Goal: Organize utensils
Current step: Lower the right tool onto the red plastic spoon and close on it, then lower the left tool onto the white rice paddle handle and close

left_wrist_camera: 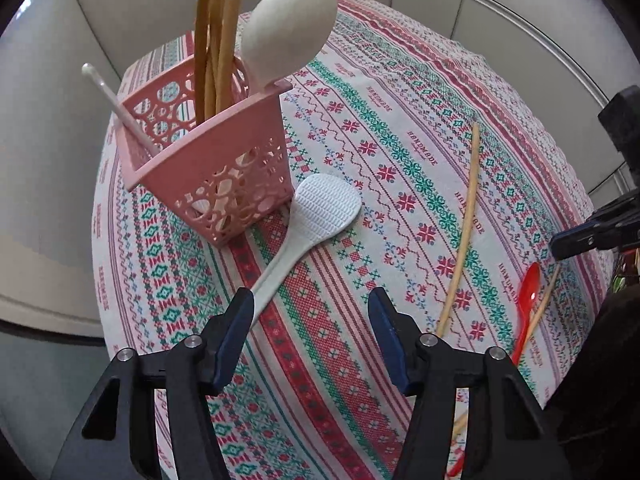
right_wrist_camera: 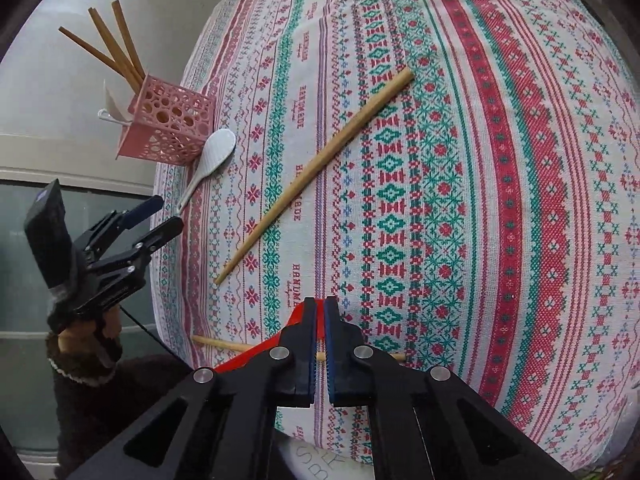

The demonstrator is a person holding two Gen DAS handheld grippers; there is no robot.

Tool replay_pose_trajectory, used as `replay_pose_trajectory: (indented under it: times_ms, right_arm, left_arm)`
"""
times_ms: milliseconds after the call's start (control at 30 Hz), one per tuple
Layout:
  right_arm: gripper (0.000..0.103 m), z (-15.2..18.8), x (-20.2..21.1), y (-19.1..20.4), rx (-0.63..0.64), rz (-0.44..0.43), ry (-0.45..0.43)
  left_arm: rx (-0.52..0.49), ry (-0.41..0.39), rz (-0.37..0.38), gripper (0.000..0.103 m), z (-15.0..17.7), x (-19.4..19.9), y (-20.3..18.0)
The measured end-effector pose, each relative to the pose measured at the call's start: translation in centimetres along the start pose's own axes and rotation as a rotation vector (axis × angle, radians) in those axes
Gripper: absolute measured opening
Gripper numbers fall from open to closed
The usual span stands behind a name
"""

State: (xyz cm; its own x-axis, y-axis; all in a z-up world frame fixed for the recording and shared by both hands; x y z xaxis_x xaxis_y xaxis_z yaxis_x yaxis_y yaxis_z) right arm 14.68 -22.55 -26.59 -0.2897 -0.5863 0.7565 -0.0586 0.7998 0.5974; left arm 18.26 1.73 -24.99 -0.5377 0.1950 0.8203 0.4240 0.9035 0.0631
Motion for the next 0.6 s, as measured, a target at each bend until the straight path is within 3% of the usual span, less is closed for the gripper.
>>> replay_pose_trajectory:
  times_ms: [167,267,300,333,400,467,600]
  right_arm:
    - [0.005,-0.7,1.2,-0.9,0.012,0.013,-0.018]
    - [0.008,-0.6,1.2,-1.7,0.012,0.015,0.019]
    - [0.016,-0.4,0.9,-1.8,0.011,0.019,0.031]
    - [0.017,-0.2,0.7,-1.9,0.011,0.027,0.046]
    - [0.019,0.1,0.4,-2.0,0.011,0.037,0.065]
    - [0.020,0.3,0.3,-2.1,0.013,0.039,0.075]
    - [0.020,0.6,0.0,-1.5,0.012,0.030,0.090]
  left_arm:
    - [-0.027,-0.009,0.010,0.057,-0.2,-2.1,0.5]
    - [-0.017,-0.006,0.020,0.057,-0.2,-3.0,0.8]
    - [-0.014,0.005,0.023,0.057,-0.2,-3.3,0.9]
    - [-0.014,0.015,0.026,0.054,-0.1,-3.6,0.9]
    - [-0.006,0.014,0.048,0.047,-0.2,-3.6,0.9]
    - [0.000,0.028,0.061,0.029,-0.3,-3.5,0.8]
    - [-0.006,0.068,0.102,0.016,0.2,-3.0,-0.2]
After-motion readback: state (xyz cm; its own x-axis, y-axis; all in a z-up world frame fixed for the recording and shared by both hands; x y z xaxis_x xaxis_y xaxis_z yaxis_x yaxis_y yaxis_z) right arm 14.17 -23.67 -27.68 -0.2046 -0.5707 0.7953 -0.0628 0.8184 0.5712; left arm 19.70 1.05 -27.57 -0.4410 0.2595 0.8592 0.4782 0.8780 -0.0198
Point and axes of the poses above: each gripper's, at about its wrist camera, not at the fingertips, and x roughly against the way its jaws point, y to its left, z to its underside, the point moved 2 cm from there along -x, roughly the way its jaws point, and after that the axes turned 13 degrees about -y, right-handed, at the moved point
